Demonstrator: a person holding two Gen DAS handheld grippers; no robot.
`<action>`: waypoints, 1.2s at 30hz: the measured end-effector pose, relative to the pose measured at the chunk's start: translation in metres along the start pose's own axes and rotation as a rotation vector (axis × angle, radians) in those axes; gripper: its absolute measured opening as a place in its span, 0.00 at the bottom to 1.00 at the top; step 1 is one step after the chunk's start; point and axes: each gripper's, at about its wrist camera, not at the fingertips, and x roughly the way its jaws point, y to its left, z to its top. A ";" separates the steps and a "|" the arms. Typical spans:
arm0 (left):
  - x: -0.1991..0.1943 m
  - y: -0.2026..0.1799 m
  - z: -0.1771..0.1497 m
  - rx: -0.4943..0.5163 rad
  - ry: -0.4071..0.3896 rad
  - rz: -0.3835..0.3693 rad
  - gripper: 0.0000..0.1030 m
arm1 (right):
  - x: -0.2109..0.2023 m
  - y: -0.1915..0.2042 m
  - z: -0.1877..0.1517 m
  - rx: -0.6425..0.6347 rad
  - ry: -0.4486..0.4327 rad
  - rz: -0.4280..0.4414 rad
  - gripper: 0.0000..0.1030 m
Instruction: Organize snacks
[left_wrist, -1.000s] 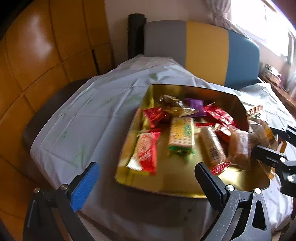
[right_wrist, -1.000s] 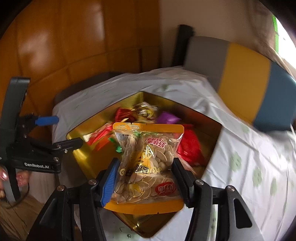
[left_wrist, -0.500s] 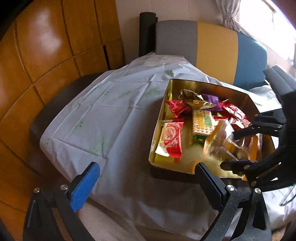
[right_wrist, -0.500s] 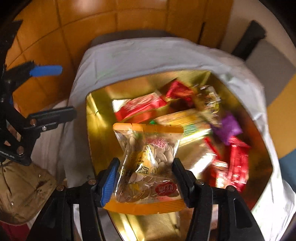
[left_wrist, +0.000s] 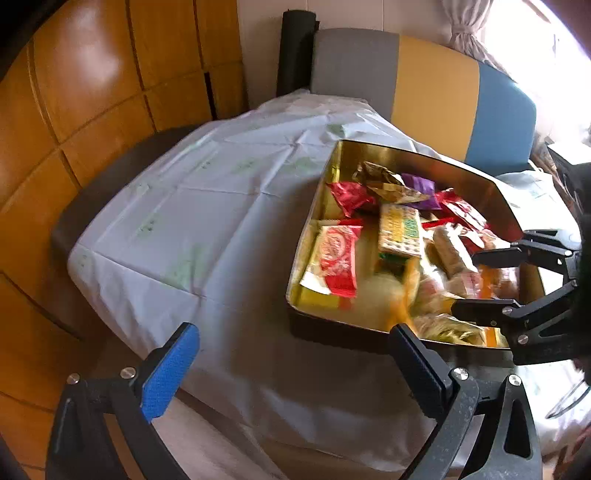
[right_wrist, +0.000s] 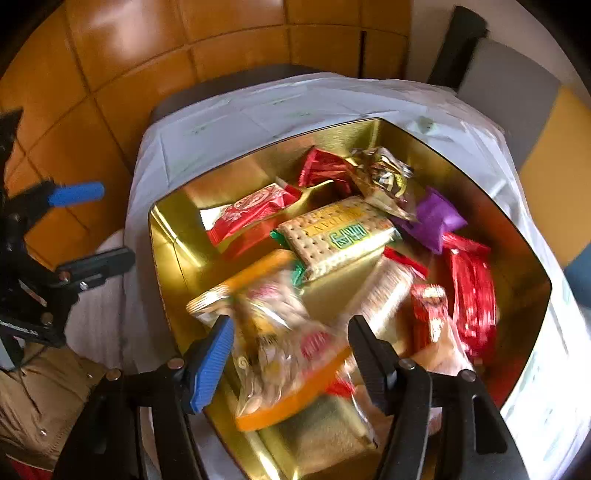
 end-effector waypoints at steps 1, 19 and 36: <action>0.000 -0.001 0.001 -0.002 0.005 -0.006 1.00 | -0.001 -0.005 -0.002 0.029 0.001 0.035 0.63; -0.003 -0.012 -0.001 0.001 0.018 -0.023 1.00 | -0.002 -0.012 0.003 0.314 -0.136 0.076 0.43; -0.007 -0.033 -0.007 0.048 0.042 -0.068 1.00 | -0.060 0.011 -0.056 0.421 -0.277 -0.185 0.58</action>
